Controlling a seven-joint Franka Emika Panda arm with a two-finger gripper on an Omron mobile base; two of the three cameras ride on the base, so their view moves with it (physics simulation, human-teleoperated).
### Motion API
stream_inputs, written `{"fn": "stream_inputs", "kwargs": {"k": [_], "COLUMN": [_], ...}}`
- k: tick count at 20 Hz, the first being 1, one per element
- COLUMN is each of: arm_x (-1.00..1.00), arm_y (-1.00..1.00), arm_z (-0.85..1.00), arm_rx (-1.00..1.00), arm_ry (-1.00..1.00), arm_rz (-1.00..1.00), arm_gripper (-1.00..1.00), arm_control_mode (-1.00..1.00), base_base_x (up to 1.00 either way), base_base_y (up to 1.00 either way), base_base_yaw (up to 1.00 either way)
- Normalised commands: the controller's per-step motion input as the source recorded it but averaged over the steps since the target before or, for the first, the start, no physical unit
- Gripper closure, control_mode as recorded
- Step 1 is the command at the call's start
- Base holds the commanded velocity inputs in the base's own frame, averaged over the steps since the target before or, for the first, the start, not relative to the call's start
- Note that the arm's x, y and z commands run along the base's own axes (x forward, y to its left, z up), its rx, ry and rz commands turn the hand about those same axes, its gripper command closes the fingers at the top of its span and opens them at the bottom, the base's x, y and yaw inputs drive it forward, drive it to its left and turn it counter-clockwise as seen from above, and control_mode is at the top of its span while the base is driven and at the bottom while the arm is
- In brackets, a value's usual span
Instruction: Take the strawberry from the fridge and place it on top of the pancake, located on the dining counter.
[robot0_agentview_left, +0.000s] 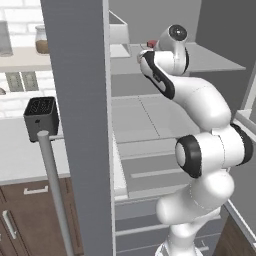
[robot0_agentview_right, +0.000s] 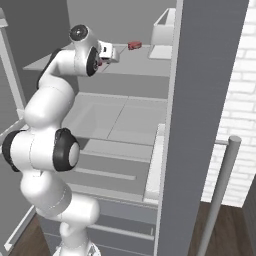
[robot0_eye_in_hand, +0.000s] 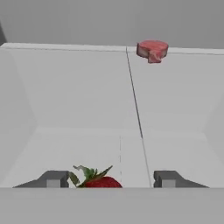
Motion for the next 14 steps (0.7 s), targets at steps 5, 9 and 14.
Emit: {"fn": "stream_inputs", "kwargs": {"k": [5,9,14], "arm_x": [-0.03,-0.81,-1.00], "arm_y": [-0.01,-0.23,-0.32], "arm_z": [-0.01,0.00,0.00], "arm_rx": [0.00,0.00,0.00], "arm_ry": [-0.01,-0.10,-0.15], "arm_rz": [0.01,0.04,0.01], "arm_gripper": [1.00,1.00,1.00], "arm_control_mode": [-1.00,-1.00,-1.00], "base_base_x": [0.00,0.00,0.00], "base_base_y": [0.00,0.00,0.00], "base_base_yaw": [0.00,0.00,0.00]}}
